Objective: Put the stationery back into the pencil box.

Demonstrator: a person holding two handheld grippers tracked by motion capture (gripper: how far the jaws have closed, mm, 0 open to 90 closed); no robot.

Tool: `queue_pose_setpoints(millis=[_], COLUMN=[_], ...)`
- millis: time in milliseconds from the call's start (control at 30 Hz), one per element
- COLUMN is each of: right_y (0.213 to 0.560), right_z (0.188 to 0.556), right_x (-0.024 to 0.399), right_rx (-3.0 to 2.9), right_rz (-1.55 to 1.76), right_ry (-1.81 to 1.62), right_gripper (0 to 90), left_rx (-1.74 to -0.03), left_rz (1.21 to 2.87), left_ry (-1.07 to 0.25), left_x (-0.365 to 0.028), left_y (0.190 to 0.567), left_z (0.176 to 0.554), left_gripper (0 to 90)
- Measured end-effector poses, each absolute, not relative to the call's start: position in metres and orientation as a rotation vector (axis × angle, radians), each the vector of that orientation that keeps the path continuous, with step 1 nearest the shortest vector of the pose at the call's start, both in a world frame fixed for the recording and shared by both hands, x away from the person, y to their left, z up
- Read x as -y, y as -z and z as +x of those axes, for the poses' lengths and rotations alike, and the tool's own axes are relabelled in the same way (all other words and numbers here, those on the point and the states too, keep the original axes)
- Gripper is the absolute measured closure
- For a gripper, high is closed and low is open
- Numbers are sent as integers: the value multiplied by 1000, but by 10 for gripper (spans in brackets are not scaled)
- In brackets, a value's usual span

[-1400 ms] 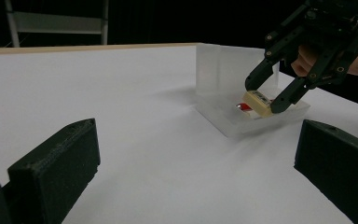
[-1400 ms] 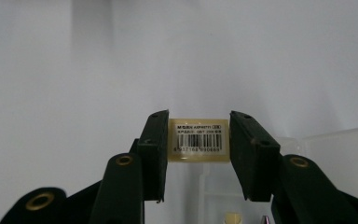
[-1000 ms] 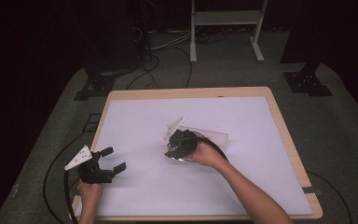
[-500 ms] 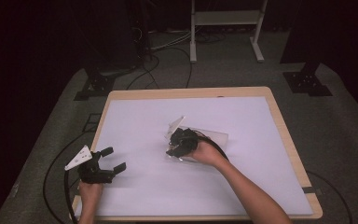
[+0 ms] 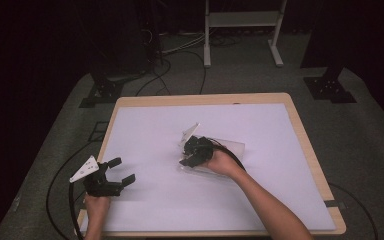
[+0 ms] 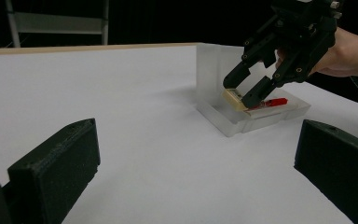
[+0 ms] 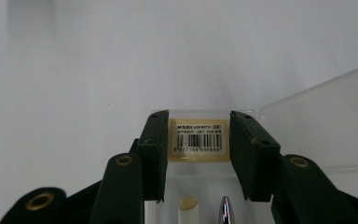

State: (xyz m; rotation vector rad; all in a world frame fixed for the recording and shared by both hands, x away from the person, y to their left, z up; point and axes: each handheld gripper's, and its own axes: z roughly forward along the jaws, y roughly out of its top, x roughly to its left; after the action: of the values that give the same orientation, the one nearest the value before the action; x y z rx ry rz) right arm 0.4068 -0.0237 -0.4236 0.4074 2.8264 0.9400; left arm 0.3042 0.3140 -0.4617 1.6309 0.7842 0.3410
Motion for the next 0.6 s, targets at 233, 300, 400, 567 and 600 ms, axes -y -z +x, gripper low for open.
queue_pose_setpoints(millis=[233,300,400,567,600], right_y=[426,427,429,431,432], right_z=[409,410,411,412,412], right_x=[25,25,25,23,23], right_rx=[-2836,-2839,-2843,-2849,-2852], right_rz=[406,409,415,418,417], right_ry=[-939,-940,-936,-938,-932], right_gripper=[580,580,580,580,579], left_rx=[-787,-785,-782,-783,-782], left_rz=[1631,1636,1641,1641,1642], left_ry=[-340,-343,-346,-346,-346], left_x=[-314,-314,-314,-314,-314], left_y=[462,462,462,462,462], left_z=[304,304,304,304,304], left_gripper=[0,0,0,0,0])
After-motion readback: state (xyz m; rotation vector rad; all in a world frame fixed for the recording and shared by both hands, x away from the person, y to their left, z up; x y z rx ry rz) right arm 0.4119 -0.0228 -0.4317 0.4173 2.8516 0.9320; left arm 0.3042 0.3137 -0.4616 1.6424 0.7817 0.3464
